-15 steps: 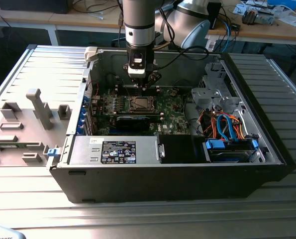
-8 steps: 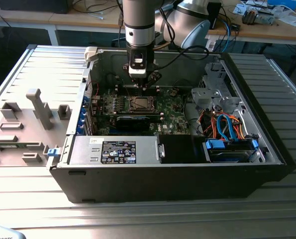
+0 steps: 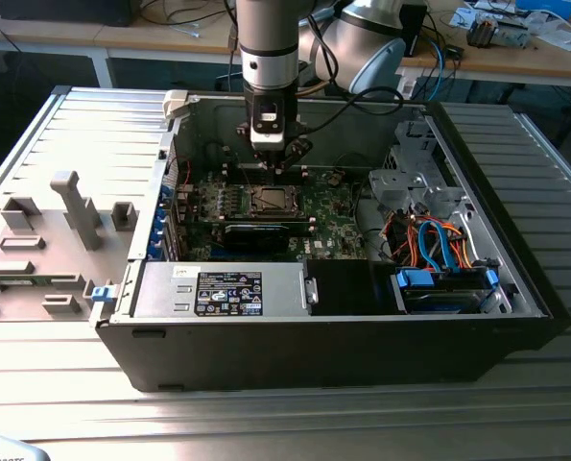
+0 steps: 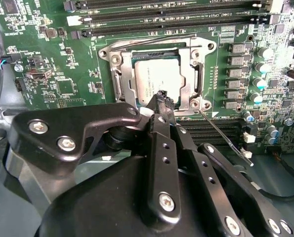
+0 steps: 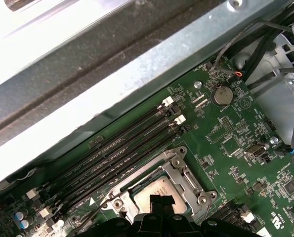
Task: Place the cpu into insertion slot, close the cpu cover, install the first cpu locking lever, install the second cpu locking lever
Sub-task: 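Install the first cpu locking lever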
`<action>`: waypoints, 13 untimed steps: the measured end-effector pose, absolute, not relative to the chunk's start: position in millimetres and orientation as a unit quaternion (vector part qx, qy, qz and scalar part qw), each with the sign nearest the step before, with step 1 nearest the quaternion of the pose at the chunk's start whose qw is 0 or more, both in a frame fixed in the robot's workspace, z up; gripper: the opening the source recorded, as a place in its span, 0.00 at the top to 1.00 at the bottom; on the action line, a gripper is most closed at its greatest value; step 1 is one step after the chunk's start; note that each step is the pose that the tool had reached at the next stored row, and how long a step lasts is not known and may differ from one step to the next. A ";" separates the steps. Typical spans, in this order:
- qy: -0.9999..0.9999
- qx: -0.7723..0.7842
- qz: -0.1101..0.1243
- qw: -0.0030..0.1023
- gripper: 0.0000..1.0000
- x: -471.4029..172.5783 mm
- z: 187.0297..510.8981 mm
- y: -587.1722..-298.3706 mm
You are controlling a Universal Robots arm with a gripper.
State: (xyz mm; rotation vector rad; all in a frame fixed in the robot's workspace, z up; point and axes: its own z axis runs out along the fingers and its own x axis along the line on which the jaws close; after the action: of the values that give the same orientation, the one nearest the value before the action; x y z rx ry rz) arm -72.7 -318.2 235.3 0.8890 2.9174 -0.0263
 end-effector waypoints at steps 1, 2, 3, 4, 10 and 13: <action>0.956 0.290 -0.009 0.046 0.89 -72.7 235.3 -318.2; 0.956 0.289 -0.009 0.046 0.89 -72.7 235.3 -318.2; 0.957 0.287 -0.008 0.046 0.89 -72.7 235.3 -318.1; 0.957 0.286 -0.008 0.046 0.89 -72.7 235.3 -318.1; 0.959 0.280 -0.008 0.046 0.89 -72.7 235.3 -318.2; 0.960 0.277 -0.008 0.046 0.89 -72.7 235.3 -318.2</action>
State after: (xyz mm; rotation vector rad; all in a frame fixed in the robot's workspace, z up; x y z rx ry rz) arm -72.7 -318.2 235.3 0.8450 2.9302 -0.0242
